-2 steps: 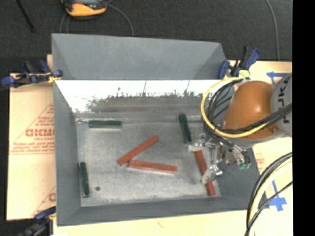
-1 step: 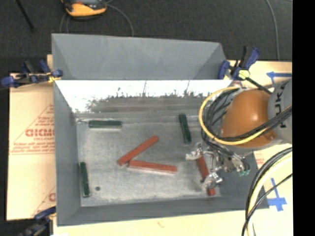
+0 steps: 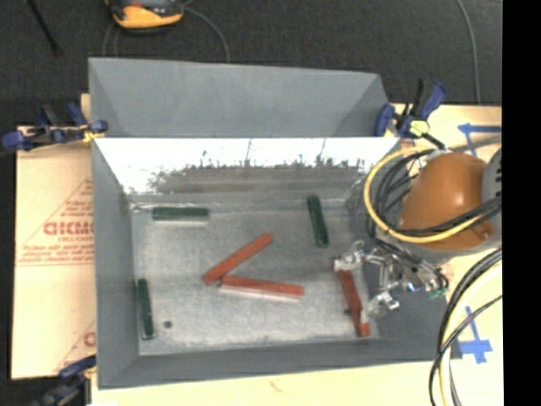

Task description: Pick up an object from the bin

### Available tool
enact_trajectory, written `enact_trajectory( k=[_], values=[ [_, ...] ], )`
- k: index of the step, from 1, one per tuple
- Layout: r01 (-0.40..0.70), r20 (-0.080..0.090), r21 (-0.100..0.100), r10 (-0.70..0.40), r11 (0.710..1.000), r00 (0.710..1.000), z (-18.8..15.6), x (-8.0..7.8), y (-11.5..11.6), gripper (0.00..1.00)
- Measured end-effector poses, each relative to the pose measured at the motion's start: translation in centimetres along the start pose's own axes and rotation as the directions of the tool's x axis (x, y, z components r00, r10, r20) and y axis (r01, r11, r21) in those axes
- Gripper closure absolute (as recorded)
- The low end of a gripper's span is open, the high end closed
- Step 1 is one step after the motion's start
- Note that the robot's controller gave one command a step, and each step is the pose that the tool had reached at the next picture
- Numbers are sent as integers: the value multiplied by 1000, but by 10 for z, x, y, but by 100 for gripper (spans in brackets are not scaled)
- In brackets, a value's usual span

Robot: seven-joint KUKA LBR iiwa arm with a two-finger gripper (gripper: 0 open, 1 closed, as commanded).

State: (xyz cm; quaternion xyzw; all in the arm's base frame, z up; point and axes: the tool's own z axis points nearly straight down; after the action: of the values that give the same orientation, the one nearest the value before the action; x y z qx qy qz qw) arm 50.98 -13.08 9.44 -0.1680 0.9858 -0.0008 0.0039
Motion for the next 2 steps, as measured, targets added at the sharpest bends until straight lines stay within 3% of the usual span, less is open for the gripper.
enact_trajectory(
  k=[1, 2],
  values=[
    [162, 4, 1, -162, 987, 987, 8, -77, -23, 100],
    [162, 4, 1, -162, 987, 987, 8, -77, -23, 100]
  ],
)
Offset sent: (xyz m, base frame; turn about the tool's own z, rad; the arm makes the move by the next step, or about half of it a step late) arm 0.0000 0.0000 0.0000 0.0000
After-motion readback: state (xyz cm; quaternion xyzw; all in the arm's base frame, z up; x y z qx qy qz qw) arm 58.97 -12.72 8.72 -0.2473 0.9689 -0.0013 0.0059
